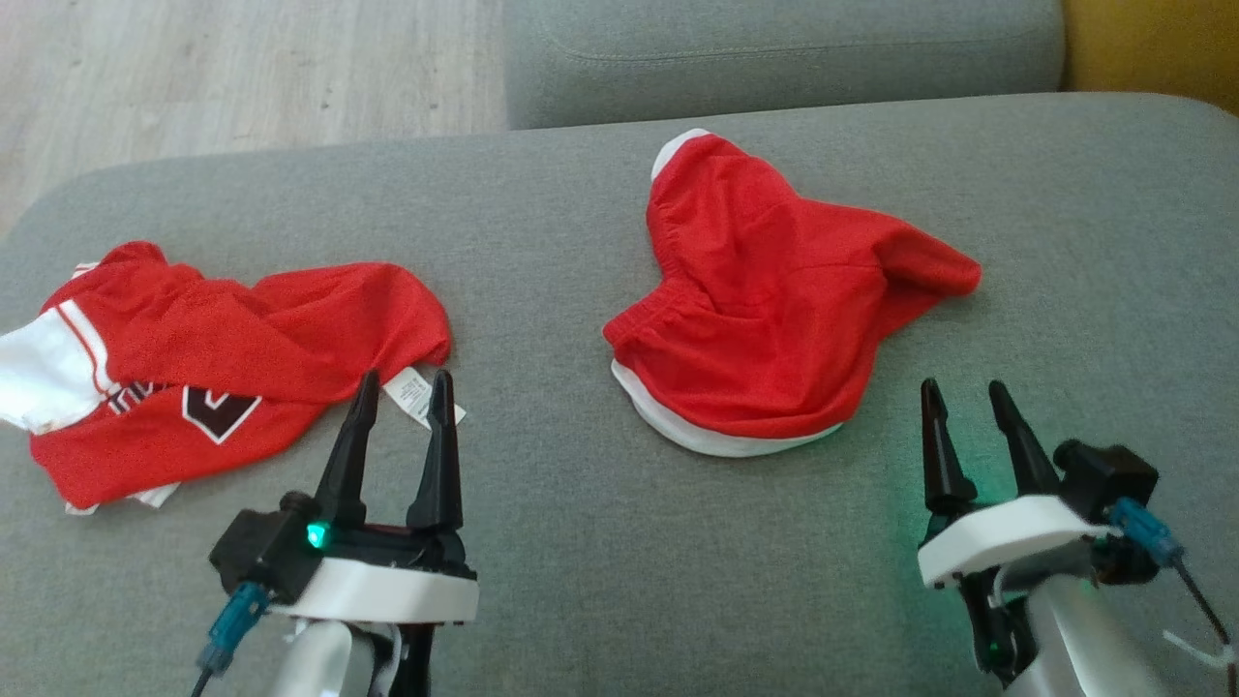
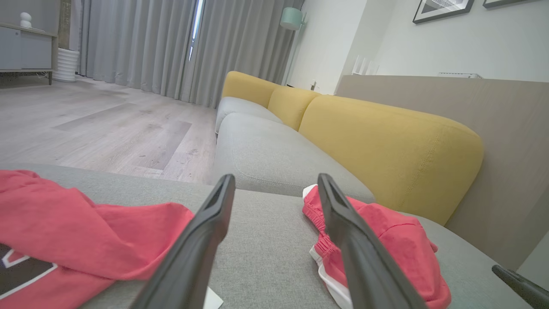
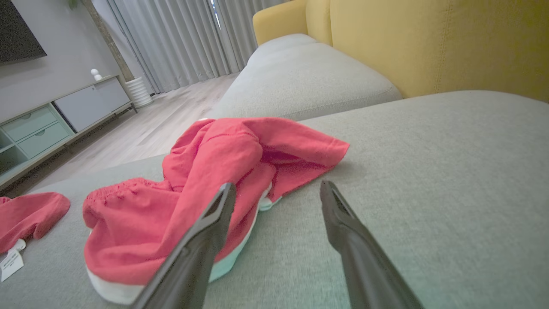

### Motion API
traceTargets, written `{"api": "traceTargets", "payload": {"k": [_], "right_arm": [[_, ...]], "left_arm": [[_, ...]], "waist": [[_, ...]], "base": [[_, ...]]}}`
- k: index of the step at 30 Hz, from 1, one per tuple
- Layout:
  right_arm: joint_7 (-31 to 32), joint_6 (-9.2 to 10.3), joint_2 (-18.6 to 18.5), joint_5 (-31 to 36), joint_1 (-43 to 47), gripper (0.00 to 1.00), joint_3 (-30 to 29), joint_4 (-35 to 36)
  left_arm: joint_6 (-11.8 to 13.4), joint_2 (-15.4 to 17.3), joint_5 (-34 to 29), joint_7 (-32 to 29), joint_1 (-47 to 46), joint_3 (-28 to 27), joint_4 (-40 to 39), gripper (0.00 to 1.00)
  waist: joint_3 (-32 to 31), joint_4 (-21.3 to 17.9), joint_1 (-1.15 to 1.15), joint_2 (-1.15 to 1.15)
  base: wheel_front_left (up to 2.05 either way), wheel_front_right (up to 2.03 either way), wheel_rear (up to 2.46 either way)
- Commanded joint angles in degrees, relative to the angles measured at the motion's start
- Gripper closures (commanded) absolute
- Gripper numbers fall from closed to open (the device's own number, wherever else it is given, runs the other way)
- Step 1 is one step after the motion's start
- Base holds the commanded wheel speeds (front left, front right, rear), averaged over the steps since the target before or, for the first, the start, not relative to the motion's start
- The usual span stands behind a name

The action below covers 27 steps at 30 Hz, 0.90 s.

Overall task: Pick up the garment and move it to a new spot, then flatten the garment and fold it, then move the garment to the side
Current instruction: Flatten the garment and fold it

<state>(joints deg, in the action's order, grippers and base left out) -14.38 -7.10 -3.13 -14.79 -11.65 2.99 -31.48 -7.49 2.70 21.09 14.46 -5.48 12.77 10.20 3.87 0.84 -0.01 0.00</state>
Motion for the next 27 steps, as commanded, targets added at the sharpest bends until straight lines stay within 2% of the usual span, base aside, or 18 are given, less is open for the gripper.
{"api": "traceTargets", "payload": {"k": [1,12,23,27], "right_arm": [[-0.62,-0.39,0.24,-0.3,-1.42,0.0,1.61,2.84],[-0.62,-0.39,0.24,0.43,-2.68,0.0,1.41,3.09],[1.06,-0.39,0.24,2.09,-11.33,0.0,1.97,-9.5],[1.01,-0.39,0.24,3.01,-15.54,0.0,-0.71,-15.78]], "left_arm": [[0.2,0.18,-0.76,0.54,-1.24,-2.06,-2.06,0.0],[0.08,0.18,-1.5,0.54,-1.94,-1.51,-1.84,0.0],[0.02,0.18,-1.54,0.54,-3.45,-0.67,-1.25,0.0],[0.02,0.18,-1.61,0.54,-3.66,-0.26,-0.98,0.0]], "waist": [[0.09,-0.4,0.01,0.0],[1.61,0.0,0.01,0.0],[4.26,3.56,0.01,0.0],[4.71,4.88,0.01,0.0]], "base": [[0.0,0.0,0.0],[0.0,0.0,0.0],[0.0,0.0,0.0],[0.0,0.0,0.0]]}}
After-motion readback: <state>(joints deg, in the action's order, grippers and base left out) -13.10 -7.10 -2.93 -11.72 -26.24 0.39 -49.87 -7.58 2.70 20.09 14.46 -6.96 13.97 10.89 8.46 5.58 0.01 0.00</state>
